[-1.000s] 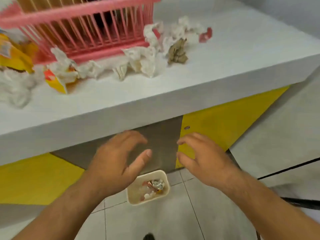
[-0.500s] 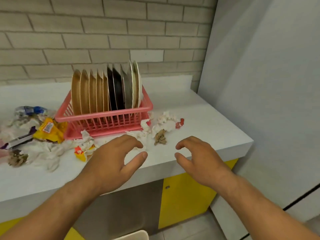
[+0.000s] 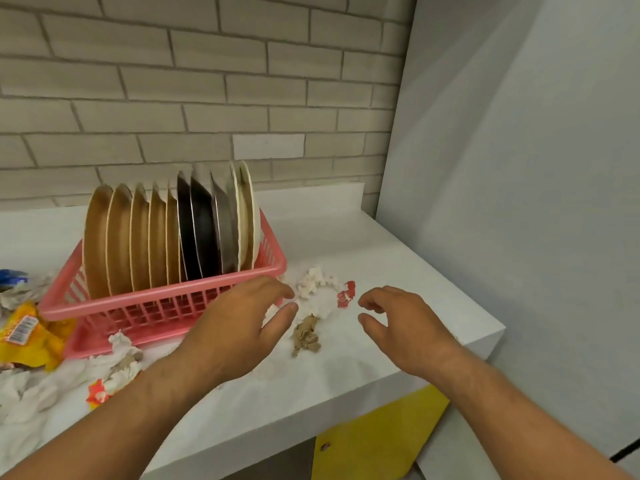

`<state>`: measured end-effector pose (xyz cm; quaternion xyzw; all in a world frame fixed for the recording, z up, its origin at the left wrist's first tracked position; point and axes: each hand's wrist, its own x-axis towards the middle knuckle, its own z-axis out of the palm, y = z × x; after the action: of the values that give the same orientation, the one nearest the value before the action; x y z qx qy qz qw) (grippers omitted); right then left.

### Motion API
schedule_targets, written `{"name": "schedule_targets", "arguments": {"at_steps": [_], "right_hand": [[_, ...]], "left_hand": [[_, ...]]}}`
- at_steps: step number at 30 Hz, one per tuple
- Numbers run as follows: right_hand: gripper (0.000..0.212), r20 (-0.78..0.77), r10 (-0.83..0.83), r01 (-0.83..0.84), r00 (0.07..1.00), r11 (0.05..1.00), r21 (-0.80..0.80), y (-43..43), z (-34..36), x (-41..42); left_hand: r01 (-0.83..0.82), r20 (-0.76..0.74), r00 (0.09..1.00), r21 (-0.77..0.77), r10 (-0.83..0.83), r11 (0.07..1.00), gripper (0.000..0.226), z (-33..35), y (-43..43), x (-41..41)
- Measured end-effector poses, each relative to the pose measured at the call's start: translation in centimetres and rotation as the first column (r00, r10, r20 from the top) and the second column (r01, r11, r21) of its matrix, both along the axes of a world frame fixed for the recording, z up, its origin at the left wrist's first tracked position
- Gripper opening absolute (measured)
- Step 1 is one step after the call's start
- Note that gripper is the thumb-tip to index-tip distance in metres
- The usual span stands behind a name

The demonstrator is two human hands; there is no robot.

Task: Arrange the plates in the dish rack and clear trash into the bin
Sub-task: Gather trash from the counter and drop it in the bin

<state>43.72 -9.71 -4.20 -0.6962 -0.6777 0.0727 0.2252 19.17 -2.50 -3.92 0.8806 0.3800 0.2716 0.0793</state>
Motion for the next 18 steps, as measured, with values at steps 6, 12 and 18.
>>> {"name": "schedule_targets", "arguments": {"at_steps": [6, 12, 18], "right_hand": [[0.029, 0.035, 0.020, -0.013, 0.999, 0.982, -0.191, 5.3, -3.9, 5.6], [0.046, -0.052, 0.017, -0.029, 0.999, 0.972, -0.233, 12.0, -6.8, 9.1], [0.048, 0.143, 0.071, -0.031, 0.987, 0.963, -0.268, 16.9, -9.5, 7.5]], "left_hand": [[-0.088, -0.023, 0.996, -0.043, 0.087, 0.995, 0.035, -2.8, 3.6, 4.7], [-0.161, -0.049, 0.986, -0.079, 0.158, 0.984, 0.029, -4.1, 6.8, 9.7], [-0.222, -0.064, 0.974, -0.095, 0.216, 0.970, 0.024, -5.0, 9.0, 12.3]]}}
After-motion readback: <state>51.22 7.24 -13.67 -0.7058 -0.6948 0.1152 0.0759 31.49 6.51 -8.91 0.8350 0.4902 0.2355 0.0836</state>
